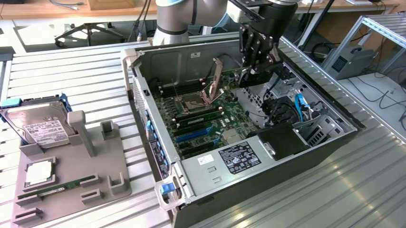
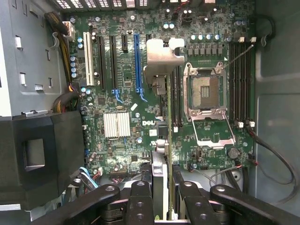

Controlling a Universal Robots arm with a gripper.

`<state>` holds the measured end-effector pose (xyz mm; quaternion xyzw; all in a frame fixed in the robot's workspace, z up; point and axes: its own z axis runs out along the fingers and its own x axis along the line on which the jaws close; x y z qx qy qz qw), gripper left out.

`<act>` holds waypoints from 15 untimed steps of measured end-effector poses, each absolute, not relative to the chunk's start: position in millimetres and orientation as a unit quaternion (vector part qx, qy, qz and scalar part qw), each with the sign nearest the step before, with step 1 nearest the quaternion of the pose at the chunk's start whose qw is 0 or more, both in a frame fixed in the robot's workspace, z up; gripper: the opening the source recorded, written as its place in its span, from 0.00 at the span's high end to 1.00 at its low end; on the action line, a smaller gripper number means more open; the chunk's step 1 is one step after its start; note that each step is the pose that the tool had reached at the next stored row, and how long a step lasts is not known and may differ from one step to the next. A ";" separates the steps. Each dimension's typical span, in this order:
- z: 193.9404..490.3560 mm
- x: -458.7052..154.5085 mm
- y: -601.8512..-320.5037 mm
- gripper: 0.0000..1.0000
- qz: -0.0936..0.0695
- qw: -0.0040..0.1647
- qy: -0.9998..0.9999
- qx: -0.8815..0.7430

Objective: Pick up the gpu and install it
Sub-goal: 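Insert the gpu into the slot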

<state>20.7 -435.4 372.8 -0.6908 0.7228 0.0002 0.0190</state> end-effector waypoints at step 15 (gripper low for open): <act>368.0 9.8 -435.9 0.73 0.000 0.019 0.723 -0.691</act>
